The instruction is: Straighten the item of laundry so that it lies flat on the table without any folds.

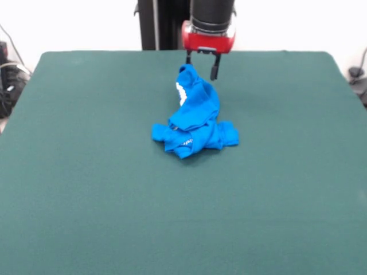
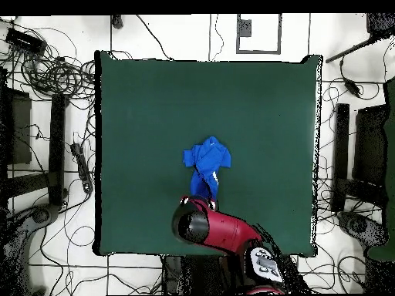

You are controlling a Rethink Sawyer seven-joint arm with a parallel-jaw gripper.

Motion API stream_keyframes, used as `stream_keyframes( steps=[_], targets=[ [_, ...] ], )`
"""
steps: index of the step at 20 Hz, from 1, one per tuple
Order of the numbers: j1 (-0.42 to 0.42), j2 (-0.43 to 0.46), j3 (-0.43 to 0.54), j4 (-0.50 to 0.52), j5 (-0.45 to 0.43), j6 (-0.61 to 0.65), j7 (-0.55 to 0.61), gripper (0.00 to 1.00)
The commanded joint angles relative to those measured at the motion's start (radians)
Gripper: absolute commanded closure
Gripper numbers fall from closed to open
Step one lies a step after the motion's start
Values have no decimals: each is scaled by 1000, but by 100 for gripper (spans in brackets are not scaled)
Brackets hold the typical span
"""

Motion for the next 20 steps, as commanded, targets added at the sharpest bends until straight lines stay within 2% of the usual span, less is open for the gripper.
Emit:
stream_keyframes(
  steps=[1,4,14,20],
  targets=[
    [18,-38,97,-80,44,69,173,0],
    [29,-89,90,-88,58,143,168,0],
    [61,-181,60,-123,73,312,182,0],
    [57,-164,64,-147,68,309,188,0]
  ],
)
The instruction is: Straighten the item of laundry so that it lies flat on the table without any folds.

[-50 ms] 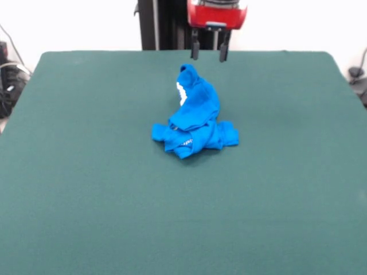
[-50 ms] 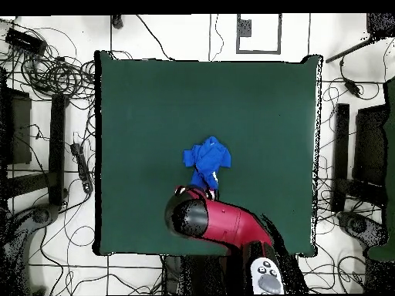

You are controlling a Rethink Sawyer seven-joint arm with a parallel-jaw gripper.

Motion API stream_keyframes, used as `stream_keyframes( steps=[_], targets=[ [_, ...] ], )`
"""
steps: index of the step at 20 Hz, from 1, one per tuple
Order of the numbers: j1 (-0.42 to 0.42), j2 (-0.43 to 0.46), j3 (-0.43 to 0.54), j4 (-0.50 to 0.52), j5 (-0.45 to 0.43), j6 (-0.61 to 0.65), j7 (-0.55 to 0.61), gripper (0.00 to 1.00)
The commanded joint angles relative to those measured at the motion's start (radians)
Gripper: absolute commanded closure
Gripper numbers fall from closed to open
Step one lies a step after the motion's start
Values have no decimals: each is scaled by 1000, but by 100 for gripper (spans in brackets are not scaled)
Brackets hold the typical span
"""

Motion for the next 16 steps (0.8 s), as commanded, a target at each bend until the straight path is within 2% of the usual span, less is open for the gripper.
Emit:
stream_keyframes(
  steps=[1,7,16],
  targets=[
    [19,19,65,-92,63,94,188,0],
    [10,32,57,-144,49,127,166,0],
    [-49,71,95,-192,32,123,120,0]
  ],
)
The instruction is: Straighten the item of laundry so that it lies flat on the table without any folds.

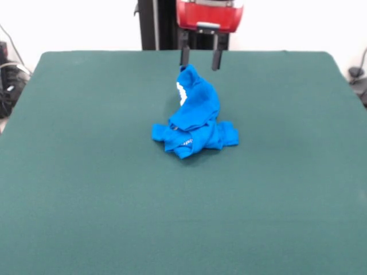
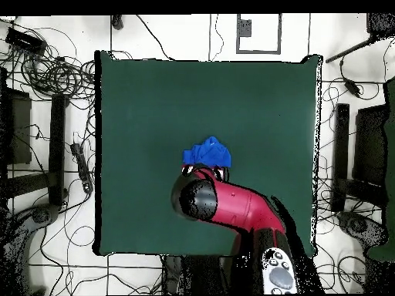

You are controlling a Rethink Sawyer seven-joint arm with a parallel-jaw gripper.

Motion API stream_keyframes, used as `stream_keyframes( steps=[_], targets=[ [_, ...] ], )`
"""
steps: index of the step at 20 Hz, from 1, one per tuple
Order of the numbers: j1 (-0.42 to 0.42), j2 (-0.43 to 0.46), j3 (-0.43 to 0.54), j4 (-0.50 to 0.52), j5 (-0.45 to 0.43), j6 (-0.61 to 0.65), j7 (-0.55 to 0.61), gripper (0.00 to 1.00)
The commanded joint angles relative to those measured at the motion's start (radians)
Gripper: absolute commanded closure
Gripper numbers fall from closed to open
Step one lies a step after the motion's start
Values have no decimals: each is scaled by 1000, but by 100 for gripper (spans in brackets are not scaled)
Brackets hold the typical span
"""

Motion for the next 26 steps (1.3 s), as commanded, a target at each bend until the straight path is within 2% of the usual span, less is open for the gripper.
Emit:
stream_keyframes(
  steps=[1,5,11,19,26],
  targets=[
    [-25,75,94,-80,32,121,119,0],
    [-26,99,97,-98,28,118,126,0],
    [-21,151,104,-89,21,44,149,0],
    [16,139,85,-77,27,46,177,0],
    [12,129,111,-37,30,21,180,0]
  ],
)
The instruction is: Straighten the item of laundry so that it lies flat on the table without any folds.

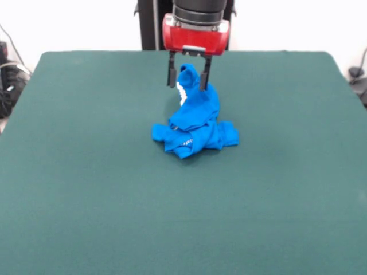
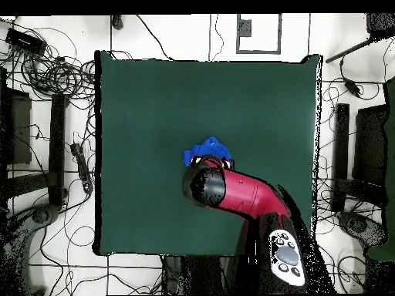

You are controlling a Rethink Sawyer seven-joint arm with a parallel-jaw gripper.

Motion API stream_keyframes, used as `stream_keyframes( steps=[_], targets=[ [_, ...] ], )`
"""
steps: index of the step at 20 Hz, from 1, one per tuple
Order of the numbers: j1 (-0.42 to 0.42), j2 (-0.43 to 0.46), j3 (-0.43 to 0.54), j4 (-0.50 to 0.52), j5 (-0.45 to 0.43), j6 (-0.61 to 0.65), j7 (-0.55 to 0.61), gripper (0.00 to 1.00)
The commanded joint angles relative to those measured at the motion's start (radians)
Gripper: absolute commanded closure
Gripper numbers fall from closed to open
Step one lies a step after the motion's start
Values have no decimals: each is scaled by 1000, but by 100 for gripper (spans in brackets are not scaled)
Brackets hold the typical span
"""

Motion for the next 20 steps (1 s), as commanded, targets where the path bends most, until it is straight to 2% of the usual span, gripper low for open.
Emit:
stream_keyframes(
  steps=[1,20],
  targets=[
    [36,38,108,45,32,19,183,0],
    [67,27,109,85,42,-8,212,0]
  ],
)
